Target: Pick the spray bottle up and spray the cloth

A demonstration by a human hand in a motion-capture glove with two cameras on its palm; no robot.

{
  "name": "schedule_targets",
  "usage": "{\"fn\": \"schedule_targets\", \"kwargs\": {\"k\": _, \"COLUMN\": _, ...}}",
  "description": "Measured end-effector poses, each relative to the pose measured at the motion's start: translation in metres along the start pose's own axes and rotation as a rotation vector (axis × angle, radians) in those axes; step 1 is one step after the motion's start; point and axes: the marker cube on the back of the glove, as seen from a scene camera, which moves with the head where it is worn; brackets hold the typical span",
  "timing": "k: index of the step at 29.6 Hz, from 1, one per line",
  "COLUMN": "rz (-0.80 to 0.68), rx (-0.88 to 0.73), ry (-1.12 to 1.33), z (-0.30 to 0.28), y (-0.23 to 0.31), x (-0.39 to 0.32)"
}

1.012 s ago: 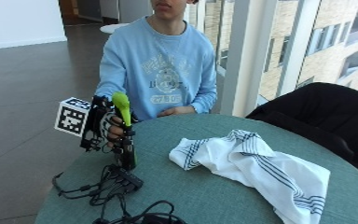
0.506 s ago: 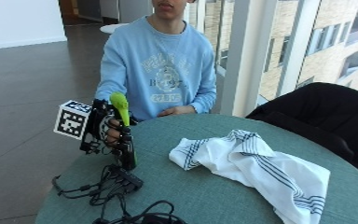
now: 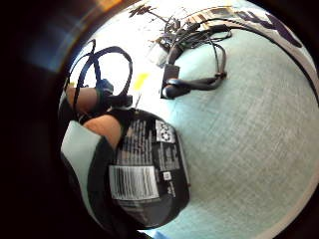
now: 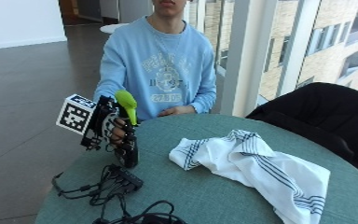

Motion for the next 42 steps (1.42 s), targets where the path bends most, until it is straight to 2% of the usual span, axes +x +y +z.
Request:
{"fn": "schedule_targets", "kwargs": {"k": 9, "rz": -0.034, "rx": -0.281, "ry": 0.125, "z": 0.022, "y": -0.027, "x": -0.056}}
{"fn": "schedule_targets", "kwargs": {"k": 23, "rz": 0.062, "rx": -0.605, "ry": 0.279, "z": 0.109, "y": -0.068, "x": -0.113}}
{"fn": "schedule_targets", "kwargs": {"k": 29, "rz": 0.083, "rx": -0.658, "ry": 0.330, "z": 0.128, "y": -0.069, "x": -0.117}}
{"fn": "schedule_targets", "kwargs": {"k": 42, "rz": 0.104, "rx": -0.669, "ry": 0.333, "z": 0.138, "y": -0.065, "x": -0.113}}
